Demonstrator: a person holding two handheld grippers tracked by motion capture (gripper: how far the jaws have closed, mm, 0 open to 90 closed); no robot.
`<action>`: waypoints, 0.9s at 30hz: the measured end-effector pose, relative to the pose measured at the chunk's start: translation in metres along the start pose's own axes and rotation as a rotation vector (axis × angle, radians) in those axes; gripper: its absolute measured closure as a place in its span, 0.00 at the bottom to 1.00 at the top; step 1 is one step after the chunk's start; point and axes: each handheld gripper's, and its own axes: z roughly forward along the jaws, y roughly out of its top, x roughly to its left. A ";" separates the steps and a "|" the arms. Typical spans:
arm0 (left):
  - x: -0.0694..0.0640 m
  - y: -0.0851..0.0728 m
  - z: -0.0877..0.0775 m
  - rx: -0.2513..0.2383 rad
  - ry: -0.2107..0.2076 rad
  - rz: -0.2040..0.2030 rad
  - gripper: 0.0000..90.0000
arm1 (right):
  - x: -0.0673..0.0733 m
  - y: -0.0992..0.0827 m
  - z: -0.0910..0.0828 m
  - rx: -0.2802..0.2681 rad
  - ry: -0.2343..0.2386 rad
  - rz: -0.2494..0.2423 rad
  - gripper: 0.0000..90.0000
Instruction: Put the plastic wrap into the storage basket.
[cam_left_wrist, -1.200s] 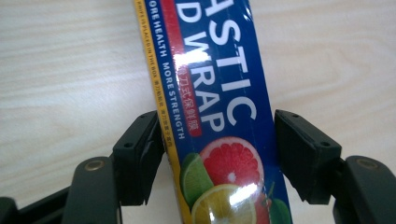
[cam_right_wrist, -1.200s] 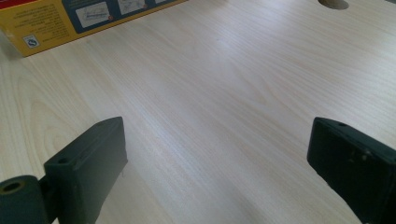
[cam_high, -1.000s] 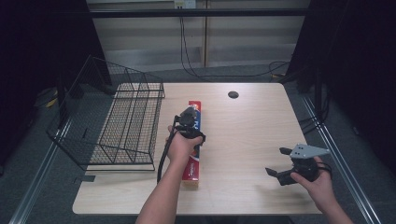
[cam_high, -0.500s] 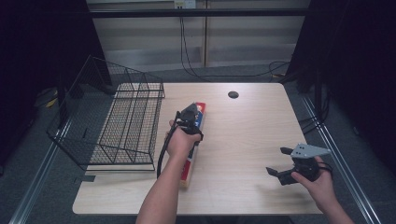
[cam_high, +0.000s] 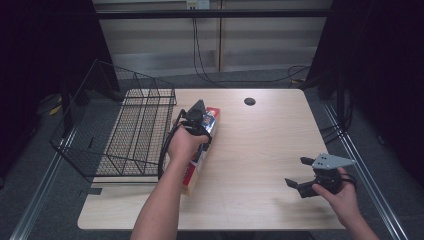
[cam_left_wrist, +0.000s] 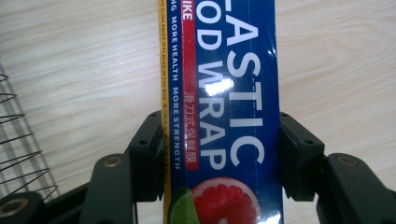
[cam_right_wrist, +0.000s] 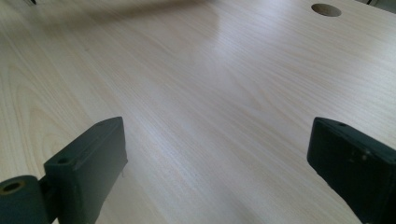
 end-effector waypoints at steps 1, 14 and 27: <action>0.001 0.000 -0.002 0.000 -0.009 -0.007 0.48 | 0.000 0.000 0.000 -0.001 -0.001 0.000 0.05; 0.006 0.004 -0.032 0.001 -0.031 -0.006 0.48 | -0.002 0.000 -0.002 -0.009 0.001 0.006 0.05; 0.013 0.007 -0.056 0.001 -0.021 -0.001 0.48 | -0.001 0.001 -0.004 -0.013 -0.006 0.006 0.05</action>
